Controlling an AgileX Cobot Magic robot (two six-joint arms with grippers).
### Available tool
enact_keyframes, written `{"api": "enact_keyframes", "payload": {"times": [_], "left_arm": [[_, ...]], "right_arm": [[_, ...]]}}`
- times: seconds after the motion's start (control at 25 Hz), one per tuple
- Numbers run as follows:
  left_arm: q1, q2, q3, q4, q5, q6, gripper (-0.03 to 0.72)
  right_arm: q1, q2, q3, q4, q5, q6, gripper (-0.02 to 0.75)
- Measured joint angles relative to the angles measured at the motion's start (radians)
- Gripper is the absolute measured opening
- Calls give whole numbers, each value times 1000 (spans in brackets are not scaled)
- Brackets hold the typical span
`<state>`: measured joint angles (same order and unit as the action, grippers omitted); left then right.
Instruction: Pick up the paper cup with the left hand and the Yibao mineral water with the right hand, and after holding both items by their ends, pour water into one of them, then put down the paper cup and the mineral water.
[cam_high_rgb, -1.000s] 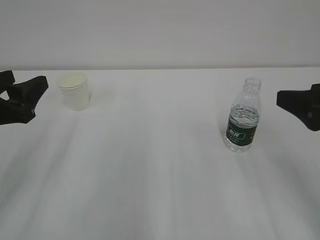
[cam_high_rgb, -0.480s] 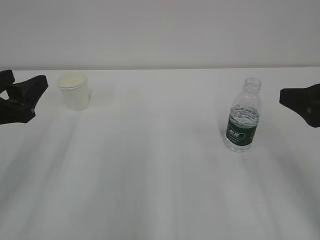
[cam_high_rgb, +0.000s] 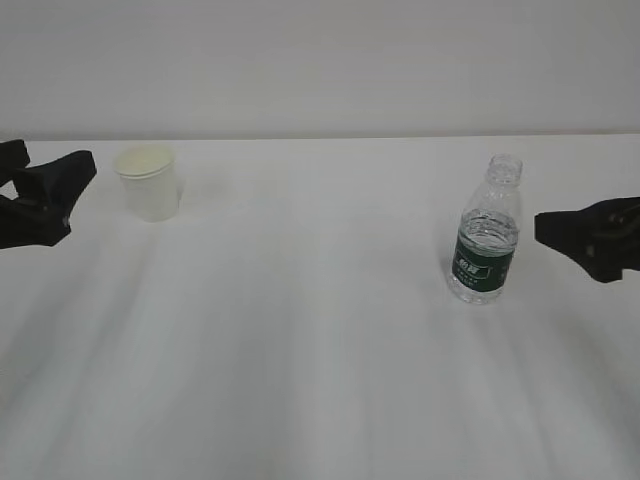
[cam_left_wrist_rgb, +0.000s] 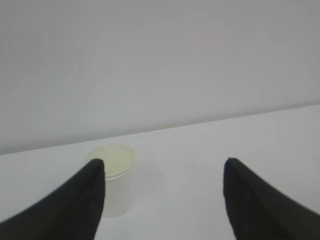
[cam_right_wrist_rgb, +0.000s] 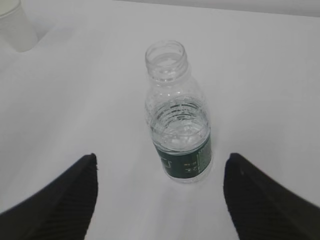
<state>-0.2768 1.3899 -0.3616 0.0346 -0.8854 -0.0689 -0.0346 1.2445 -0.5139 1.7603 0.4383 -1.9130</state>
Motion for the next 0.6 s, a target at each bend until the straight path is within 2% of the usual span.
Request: {"api": "enact_keyframes", "payload": {"times": [0.36,0.6], "left_arm": [[0,22,0,0,-1,0,529],[0,39,0,0,-1,0,529]], "right_arm": [[-5,69,0,1,2,-12,594],[-93,146,-4,1,40,-34,594]]}}
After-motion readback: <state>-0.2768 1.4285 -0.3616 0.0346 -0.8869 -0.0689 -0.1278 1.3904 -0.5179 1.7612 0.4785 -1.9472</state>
